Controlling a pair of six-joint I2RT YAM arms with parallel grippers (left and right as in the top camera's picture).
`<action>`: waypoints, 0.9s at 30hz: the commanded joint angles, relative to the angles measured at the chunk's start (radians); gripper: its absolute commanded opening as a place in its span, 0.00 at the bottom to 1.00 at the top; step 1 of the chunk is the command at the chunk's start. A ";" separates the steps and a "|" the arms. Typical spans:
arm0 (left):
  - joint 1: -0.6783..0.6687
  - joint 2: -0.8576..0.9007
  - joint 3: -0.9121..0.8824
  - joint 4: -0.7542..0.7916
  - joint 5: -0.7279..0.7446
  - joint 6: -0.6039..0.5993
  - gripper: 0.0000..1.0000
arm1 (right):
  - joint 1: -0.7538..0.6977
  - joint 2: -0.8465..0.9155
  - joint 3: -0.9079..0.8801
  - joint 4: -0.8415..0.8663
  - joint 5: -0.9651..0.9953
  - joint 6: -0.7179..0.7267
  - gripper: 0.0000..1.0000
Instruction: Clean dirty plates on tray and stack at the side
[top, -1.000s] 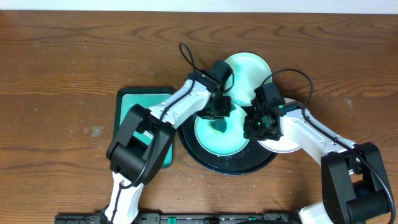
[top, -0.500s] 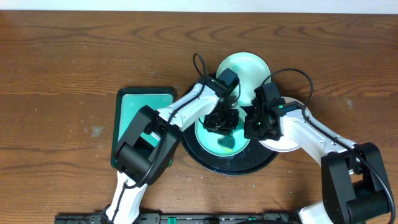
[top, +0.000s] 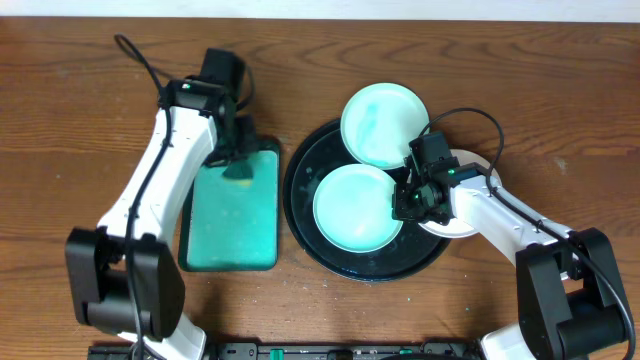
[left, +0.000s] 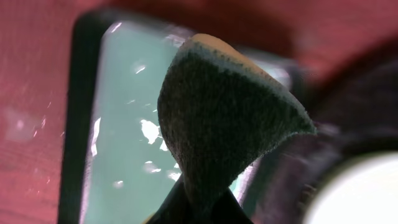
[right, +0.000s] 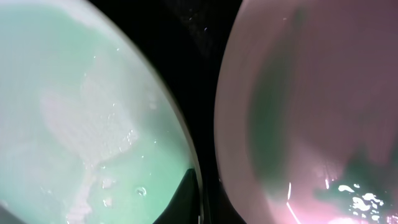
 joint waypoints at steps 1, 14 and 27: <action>0.048 0.044 -0.103 0.011 -0.010 -0.027 0.11 | -0.014 0.012 0.007 0.013 0.046 -0.028 0.01; 0.093 -0.327 -0.040 -0.024 -0.004 -0.028 0.77 | 0.177 -0.108 0.441 -0.121 0.262 -0.214 0.01; 0.118 -0.743 -0.040 -0.021 -0.005 -0.027 0.79 | 0.568 0.001 0.450 0.463 0.619 -0.592 0.01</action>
